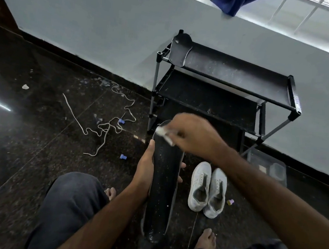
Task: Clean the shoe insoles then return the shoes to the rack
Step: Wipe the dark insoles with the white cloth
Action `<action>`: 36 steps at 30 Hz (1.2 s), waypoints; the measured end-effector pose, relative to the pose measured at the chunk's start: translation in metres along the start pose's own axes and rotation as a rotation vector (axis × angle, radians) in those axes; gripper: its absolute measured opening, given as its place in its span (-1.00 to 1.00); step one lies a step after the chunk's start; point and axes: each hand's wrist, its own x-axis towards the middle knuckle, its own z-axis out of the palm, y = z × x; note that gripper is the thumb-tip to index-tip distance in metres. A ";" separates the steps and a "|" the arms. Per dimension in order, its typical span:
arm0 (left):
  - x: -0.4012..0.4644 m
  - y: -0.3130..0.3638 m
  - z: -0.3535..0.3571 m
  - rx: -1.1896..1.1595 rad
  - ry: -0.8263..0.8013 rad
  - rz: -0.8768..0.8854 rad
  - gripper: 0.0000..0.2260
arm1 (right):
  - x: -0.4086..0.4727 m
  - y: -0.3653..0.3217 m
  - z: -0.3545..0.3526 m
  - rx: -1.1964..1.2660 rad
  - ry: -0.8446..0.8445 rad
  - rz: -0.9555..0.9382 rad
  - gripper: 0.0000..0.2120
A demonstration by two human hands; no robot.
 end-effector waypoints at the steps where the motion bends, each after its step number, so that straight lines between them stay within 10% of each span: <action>1: 0.000 -0.001 0.001 0.015 0.004 0.014 -0.29 | -0.004 -0.007 0.007 -0.102 -0.103 -0.142 -0.88; 3: -0.001 -0.001 0.001 0.042 0.023 0.029 -0.30 | -0.003 0.003 0.018 -0.239 -0.150 -0.246 -0.91; 9: -0.002 0.002 -0.007 0.029 -0.013 -0.031 -0.24 | 0.017 0.051 -0.007 -0.019 0.246 0.386 -0.92; 16: 0.001 -0.002 -0.004 0.054 0.009 0.006 -0.29 | -0.001 0.007 0.019 -0.205 -0.118 -0.204 -0.87; 22: 0.001 -0.002 -0.008 0.072 0.014 -0.014 -0.26 | 0.015 0.045 -0.003 0.042 0.255 0.355 -0.87; 28: 0.001 -0.004 -0.004 0.093 0.023 0.017 -0.25 | -0.010 -0.003 0.022 -0.190 -0.136 -0.218 -0.90; 36: -0.001 -0.002 -0.008 0.062 0.010 -0.036 -0.23 | 0.000 0.047 -0.004 0.082 0.294 0.456 -0.92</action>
